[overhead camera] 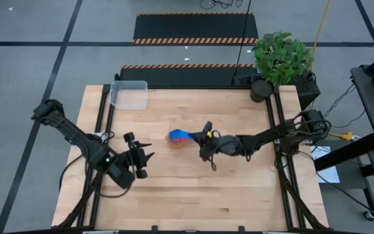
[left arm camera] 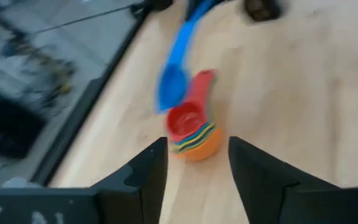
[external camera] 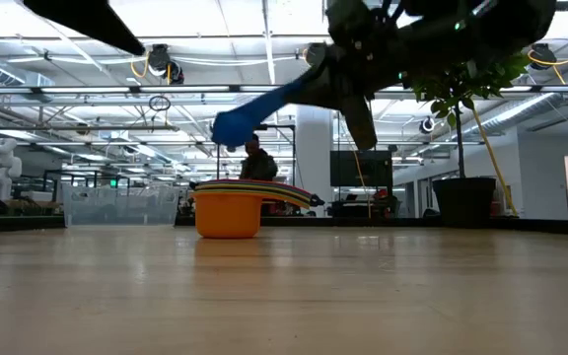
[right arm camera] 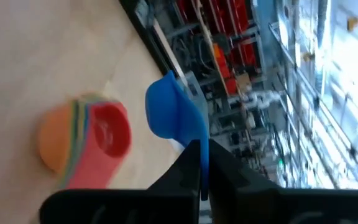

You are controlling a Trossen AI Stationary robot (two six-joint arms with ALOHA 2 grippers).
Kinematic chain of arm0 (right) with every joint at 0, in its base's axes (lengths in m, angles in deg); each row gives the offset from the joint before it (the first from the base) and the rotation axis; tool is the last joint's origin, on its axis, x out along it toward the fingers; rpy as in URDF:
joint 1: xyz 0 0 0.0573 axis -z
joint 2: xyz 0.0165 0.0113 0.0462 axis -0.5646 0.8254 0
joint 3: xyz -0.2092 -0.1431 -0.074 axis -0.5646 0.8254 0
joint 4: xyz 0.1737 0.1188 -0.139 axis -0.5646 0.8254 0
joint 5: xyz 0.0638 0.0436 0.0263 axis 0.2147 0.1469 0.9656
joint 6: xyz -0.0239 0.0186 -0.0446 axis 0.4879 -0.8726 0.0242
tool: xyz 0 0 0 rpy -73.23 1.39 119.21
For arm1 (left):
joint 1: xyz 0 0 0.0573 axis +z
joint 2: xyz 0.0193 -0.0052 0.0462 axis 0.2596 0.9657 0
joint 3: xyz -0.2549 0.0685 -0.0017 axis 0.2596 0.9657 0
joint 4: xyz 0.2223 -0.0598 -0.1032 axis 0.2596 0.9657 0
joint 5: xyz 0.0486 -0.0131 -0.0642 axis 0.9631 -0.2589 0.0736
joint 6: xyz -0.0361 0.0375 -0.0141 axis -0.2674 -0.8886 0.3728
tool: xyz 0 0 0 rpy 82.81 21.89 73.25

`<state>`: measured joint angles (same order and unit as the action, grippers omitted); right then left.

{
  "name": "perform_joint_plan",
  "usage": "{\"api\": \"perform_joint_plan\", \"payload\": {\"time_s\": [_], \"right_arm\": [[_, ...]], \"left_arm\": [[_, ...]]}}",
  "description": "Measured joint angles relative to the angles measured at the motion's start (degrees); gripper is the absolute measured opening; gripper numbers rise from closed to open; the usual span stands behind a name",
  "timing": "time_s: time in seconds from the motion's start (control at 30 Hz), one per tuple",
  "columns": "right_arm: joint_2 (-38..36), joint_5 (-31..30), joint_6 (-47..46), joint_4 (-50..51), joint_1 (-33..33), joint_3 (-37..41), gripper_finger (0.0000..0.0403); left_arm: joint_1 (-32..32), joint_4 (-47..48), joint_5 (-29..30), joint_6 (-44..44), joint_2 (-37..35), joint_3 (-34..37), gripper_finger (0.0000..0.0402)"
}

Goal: Nest measuring cups in basket
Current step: Stack the blue measuring cup into the red measuring cup

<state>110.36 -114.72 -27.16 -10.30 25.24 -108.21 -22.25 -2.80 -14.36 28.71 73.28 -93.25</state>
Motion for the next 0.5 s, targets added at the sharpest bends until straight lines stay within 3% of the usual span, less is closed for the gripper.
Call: {"api": "perform_joint_plan", "payload": {"time_s": [0.13,0.23,0.33,0.5], "right_arm": [[-0.03,0.07,-0.8,-3.02,3.15,1.62,0.0],[0.58,4.32,-1.86,-3.32,4.69,1.67,0.0],[2.1,9.31,-3.42,-4.29,5.55,1.67,0.0],[4.55,9.36,-5.64,-5.37,6.29,1.67,0.0]], "left_arm": [[2.73,-17.55,-8.43,-14.44,-5.28,7.28,0.0143],[4.81,-28.16,-13.72,-23.59,-8.54,11.66,0.0122],[6.66,-33.65,-17.31,-28.39,-11.31,14.86,0.0108],[8.44,-34.74,-18.64,-28.49,-14.86,16.66,0.0098]]}}
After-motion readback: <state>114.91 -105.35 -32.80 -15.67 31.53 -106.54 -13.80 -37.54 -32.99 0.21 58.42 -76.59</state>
